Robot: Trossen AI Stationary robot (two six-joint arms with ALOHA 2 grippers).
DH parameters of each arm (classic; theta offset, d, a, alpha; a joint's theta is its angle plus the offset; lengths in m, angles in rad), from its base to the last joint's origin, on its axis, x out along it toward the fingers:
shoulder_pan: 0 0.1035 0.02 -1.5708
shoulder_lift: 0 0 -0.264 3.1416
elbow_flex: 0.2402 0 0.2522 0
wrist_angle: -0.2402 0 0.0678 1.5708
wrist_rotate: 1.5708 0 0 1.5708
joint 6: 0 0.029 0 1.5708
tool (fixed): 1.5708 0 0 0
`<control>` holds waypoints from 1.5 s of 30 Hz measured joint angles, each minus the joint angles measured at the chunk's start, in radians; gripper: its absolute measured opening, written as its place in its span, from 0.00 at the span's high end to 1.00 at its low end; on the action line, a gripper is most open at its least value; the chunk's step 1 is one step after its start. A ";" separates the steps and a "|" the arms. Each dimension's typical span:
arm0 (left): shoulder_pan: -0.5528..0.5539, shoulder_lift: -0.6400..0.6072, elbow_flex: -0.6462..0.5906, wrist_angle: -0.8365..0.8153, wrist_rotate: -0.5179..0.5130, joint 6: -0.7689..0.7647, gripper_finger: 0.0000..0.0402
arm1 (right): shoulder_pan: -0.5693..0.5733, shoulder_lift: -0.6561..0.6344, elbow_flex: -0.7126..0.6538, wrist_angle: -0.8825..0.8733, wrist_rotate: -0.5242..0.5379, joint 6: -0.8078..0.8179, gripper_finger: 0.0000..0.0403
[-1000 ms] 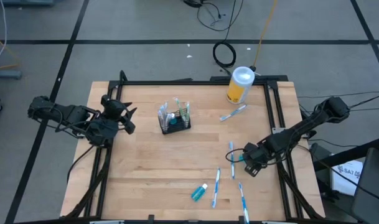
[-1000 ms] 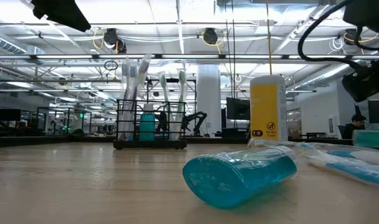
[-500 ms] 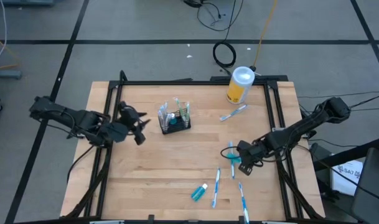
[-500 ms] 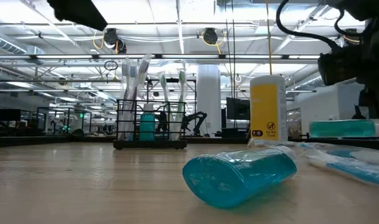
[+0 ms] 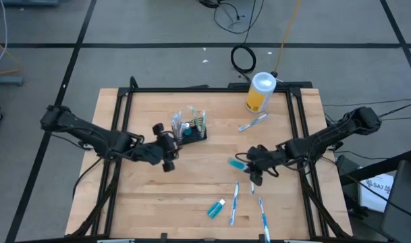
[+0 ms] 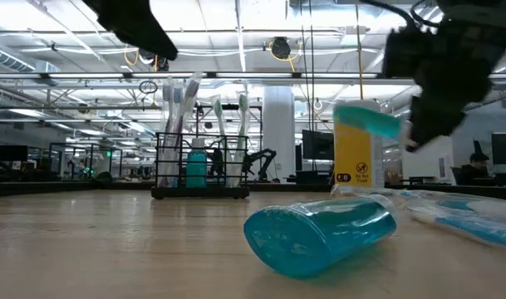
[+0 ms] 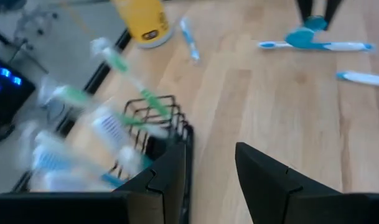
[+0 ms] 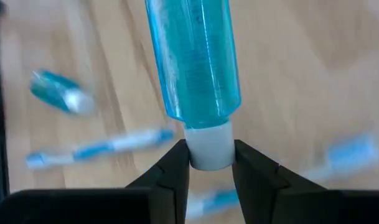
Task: Pick & Place toothbrushing station
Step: Put the the top blue mouthwash into the black mesh organizer
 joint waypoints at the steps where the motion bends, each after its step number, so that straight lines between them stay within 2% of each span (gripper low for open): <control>1: 0.001 0.015 0.000 0.018 0.012 0.035 0.63 | -0.010 0.005 0.000 0.039 0.015 -0.037 0.78; 6: 0.000 0.071 0.000 0.096 0.017 0.233 0.63 | -0.076 0.039 0.001 0.233 0.014 -0.134 0.78; 11: -0.005 0.131 0.001 0.265 0.043 0.471 0.63 | -0.144 0.096 0.001 0.350 0.007 -0.099 0.78; 14: -0.005 0.193 0.001 0.343 0.066 0.634 0.62 | -0.170 0.133 0.001 0.382 -0.041 -0.044 0.78; 20: 0.006 0.337 0.024 0.428 0.062 0.942 0.49 | -0.195 0.169 0.001 0.396 -0.073 0.127 0.77; 26: 0.012 0.481 0.081 0.572 0.029 1.190 0.33 | -0.194 0.169 0.001 0.458 -0.077 0.207 0.77; 31: 0.023 0.597 0.131 0.711 -0.083 1.373 0.30 | -0.185 0.168 0.001 0.504 -0.098 0.250 0.77; 33: 0.022 0.627 0.148 0.746 -0.094 1.457 0.32 | -0.184 0.168 0.001 0.492 -0.098 0.250 0.77; 39: 0.022 0.657 0.191 0.741 -0.065 1.518 0.37 | -0.187 0.168 0.001 0.483 -0.096 0.244 0.77; 45: 0.038 0.657 0.223 0.718 -0.013 1.547 0.37 | -0.187 0.168 0.001 0.486 -0.097 0.226 0.77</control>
